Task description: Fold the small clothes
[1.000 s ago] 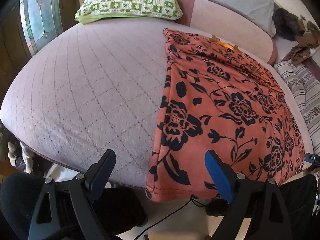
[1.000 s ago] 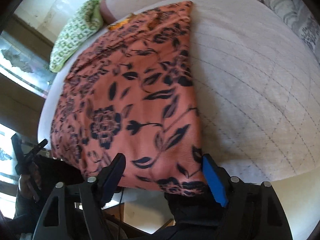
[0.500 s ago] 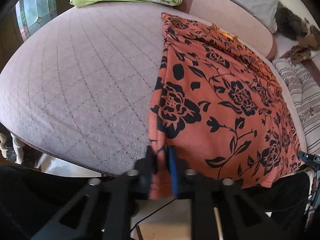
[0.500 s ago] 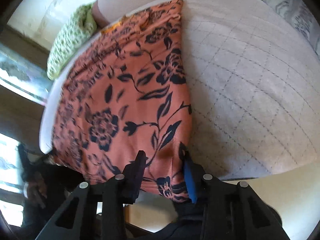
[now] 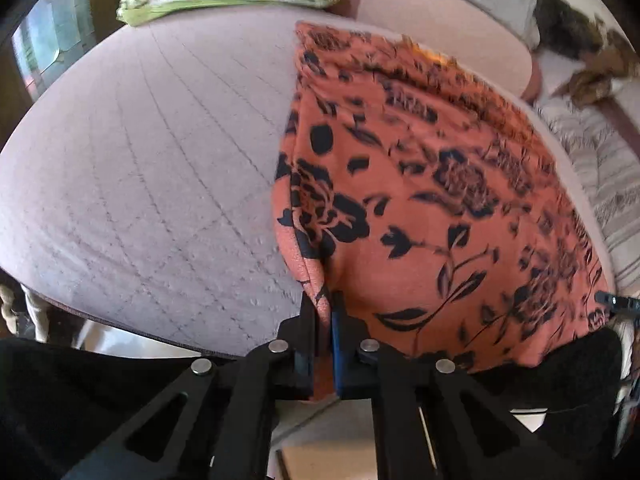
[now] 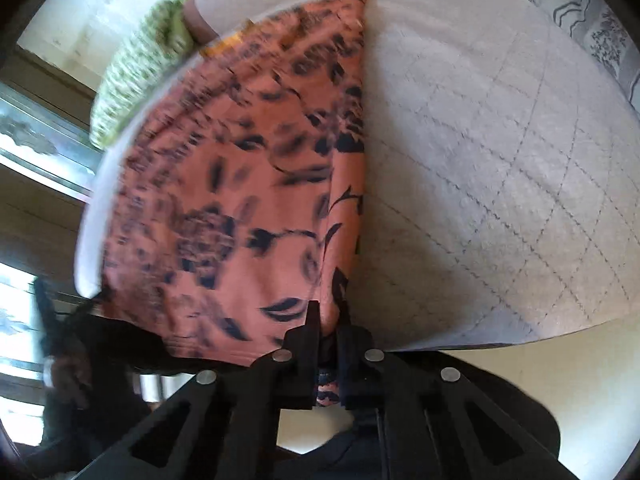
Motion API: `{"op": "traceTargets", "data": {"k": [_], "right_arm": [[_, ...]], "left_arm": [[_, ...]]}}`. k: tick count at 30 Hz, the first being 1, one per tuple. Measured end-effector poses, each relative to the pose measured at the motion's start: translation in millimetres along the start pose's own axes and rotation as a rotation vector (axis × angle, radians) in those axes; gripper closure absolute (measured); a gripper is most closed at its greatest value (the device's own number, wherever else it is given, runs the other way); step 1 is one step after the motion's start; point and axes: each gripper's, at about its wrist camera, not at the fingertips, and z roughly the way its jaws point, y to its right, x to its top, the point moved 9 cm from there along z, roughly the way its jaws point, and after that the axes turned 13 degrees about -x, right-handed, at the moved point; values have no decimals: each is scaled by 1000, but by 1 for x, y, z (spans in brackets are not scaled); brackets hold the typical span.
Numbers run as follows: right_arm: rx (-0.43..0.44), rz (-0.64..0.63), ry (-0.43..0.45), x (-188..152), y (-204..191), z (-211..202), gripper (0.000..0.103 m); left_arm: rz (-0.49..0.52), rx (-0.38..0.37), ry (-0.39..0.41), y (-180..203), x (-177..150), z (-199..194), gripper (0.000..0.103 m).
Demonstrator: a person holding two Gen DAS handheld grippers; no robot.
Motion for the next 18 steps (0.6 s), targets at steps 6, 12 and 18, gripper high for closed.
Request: {"op": "traceTargets", "data": {"k": [6, 12, 18], "right_arm": [[28, 47, -2, 6, 4, -4, 92], [-60, 36, 9, 1, 4, 13, 18], [66, 69, -67, 3, -1, 25, 95]], "left_arm": [[-44, 7, -4, -8, 0, 3, 88], [-5, 38, 9, -1, 0, 8, 33], [4, -50, -13, 11, 6, 1, 97]]}}
